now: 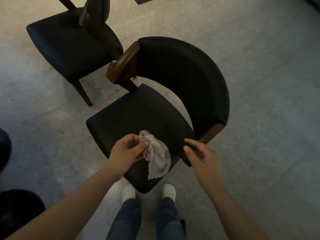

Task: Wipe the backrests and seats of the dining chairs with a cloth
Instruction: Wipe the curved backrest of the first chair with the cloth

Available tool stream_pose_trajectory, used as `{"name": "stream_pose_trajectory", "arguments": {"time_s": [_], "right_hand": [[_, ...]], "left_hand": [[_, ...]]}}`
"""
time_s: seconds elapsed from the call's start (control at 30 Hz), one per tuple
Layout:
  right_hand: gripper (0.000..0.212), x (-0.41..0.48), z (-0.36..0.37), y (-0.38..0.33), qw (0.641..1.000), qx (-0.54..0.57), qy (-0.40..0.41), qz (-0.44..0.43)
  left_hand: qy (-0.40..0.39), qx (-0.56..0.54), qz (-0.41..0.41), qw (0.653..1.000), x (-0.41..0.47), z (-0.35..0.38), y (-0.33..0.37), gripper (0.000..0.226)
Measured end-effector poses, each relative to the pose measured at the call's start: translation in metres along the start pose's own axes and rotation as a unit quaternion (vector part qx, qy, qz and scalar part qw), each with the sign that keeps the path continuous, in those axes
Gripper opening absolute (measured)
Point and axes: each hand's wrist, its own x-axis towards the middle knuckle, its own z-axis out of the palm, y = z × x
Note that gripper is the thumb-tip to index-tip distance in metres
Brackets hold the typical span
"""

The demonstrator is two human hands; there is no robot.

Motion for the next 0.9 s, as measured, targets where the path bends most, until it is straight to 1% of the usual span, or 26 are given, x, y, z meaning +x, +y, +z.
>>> {"name": "stream_pose_trajectory", "arguments": {"time_s": [0.03,0.1,0.17,0.23,0.3,0.4,0.5,0.57,0.67,0.77,0.83,0.9], "right_hand": [[0.024,-0.002,-0.010,0.012,0.999,-0.024,0.033,0.013],[0.019,-0.004,-0.026,0.038,0.993,-0.049,0.096,0.042],[0.022,-0.003,-0.033,0.063,0.986,-0.053,0.143,0.075],[0.029,0.000,-0.031,0.082,0.981,-0.044,0.157,0.101],[0.037,0.006,-0.024,0.096,0.981,-0.024,0.146,0.122],[0.038,0.016,-0.011,0.108,0.984,0.008,0.122,0.128],[0.021,0.023,-0.003,0.112,0.986,0.033,0.114,0.115],[0.025,0.023,0.000,0.115,0.986,0.049,0.125,0.104],[0.020,0.022,0.000,0.120,0.982,0.072,0.140,0.100],[0.018,0.022,0.000,0.124,0.980,0.091,0.145,0.098],[0.018,0.023,0.001,0.125,0.980,0.096,0.144,0.096],[0.018,0.023,0.002,0.126,0.979,0.106,0.145,0.094]], "left_hand": [[0.028,0.053,0.009,0.998,0.005,0.003,-0.001,0.024],[0.089,0.173,0.043,0.980,0.017,0.012,-0.005,0.013],[0.120,0.255,0.087,0.956,0.030,0.027,-0.008,0.011],[0.109,0.299,0.118,0.941,0.045,0.043,-0.012,0.015],[0.077,0.327,0.138,0.932,0.061,0.058,-0.016,0.018],[0.030,0.343,0.174,0.923,0.084,0.084,-0.021,0.015],[0.014,0.365,0.190,0.911,0.105,0.110,-0.025,0.013],[0.013,0.366,0.187,0.912,0.114,0.123,-0.030,0.013],[0.002,0.331,0.147,0.932,0.121,0.136,-0.037,0.013],[-0.028,0.239,0.073,0.968,0.122,0.142,-0.040,0.007],[-0.060,0.215,0.057,0.973,0.119,0.145,-0.040,0.013],[-0.086,0.231,0.064,0.967,0.115,0.150,-0.040,0.019]]}}
